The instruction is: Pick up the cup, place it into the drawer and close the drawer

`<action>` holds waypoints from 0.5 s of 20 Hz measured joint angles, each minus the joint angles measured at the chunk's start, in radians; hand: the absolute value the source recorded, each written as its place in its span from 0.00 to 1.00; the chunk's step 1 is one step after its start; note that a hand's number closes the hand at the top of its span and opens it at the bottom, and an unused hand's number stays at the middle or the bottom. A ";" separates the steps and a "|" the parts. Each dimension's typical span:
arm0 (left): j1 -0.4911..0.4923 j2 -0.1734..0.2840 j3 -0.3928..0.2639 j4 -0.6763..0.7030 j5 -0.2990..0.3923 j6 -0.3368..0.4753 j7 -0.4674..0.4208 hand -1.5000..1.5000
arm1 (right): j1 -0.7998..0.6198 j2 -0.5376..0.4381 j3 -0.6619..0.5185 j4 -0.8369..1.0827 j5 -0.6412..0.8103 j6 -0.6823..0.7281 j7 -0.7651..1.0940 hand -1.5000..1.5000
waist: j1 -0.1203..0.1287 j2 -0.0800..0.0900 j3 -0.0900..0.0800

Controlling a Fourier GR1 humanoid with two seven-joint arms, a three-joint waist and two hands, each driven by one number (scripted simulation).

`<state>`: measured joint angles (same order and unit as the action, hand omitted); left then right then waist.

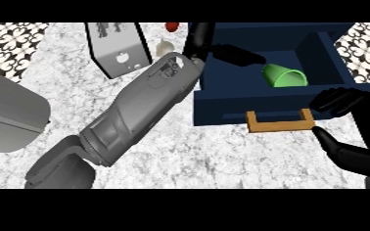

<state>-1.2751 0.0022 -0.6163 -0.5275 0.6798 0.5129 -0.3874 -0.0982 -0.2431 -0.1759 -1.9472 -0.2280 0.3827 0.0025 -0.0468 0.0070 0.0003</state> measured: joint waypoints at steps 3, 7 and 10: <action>-0.003 0.011 0.029 -0.025 0.006 0.003 0.011 0.00 | 0.036 -0.037 0.019 -0.030 0.053 0.037 -0.006 1.00 | 0.018 -0.005 0.000; 0.024 0.055 0.064 -0.083 0.009 -0.016 0.040 0.00 | 0.059 -0.058 0.052 -0.058 0.143 0.048 0.000 1.00 | 0.039 -0.009 0.000; 0.063 0.104 0.079 -0.160 0.005 -0.013 0.075 0.00 | 0.086 -0.070 0.062 -0.079 0.215 0.043 -0.006 1.00 | 0.049 -0.012 0.000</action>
<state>-1.2117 0.1061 -0.5373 -0.6879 0.6849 0.5000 -0.3124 -0.0120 -0.3134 -0.1141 -2.0258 -0.0130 0.4262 -0.0038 0.0026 -0.0052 -0.0002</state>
